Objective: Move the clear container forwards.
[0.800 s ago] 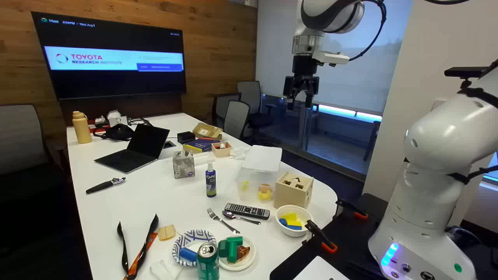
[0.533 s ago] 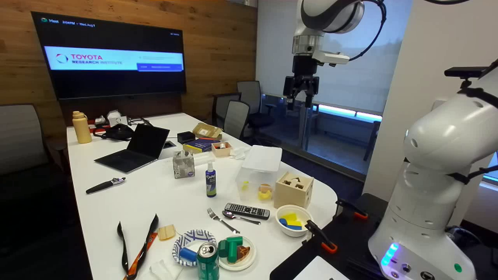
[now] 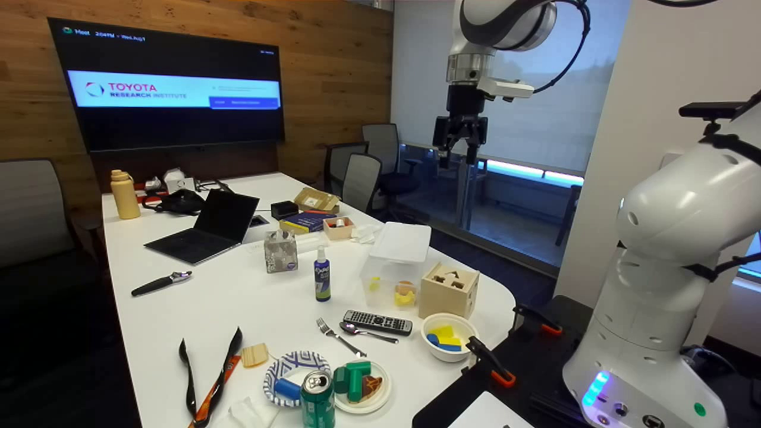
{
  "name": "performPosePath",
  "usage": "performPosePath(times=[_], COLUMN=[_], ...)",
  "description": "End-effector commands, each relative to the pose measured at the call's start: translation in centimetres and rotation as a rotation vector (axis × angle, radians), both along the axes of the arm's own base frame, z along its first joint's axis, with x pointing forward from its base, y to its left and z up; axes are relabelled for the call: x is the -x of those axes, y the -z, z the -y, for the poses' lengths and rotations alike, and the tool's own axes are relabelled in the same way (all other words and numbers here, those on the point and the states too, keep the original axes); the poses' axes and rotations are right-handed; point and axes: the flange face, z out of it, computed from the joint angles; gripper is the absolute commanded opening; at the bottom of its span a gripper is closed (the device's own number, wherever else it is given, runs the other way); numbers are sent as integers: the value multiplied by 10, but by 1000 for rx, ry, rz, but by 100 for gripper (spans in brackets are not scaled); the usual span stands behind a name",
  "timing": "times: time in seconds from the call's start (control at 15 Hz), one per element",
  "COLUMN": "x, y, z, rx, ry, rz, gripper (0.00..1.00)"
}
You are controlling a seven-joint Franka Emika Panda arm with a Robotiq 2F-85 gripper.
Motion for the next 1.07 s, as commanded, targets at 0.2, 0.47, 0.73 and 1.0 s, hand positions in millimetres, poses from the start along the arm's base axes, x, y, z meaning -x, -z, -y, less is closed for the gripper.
performPosePath(times=[0.2, 0.47, 0.73, 1.0], x=[0, -12, -13, -23], y=[-1, 46, 113, 182], z=[0, -20, -58, -95], rx=[0, 18, 75, 149], ry=[0, -60, -151, -236], rz=[-1, 71, 187, 296], gripper=[100, 100, 100, 100])
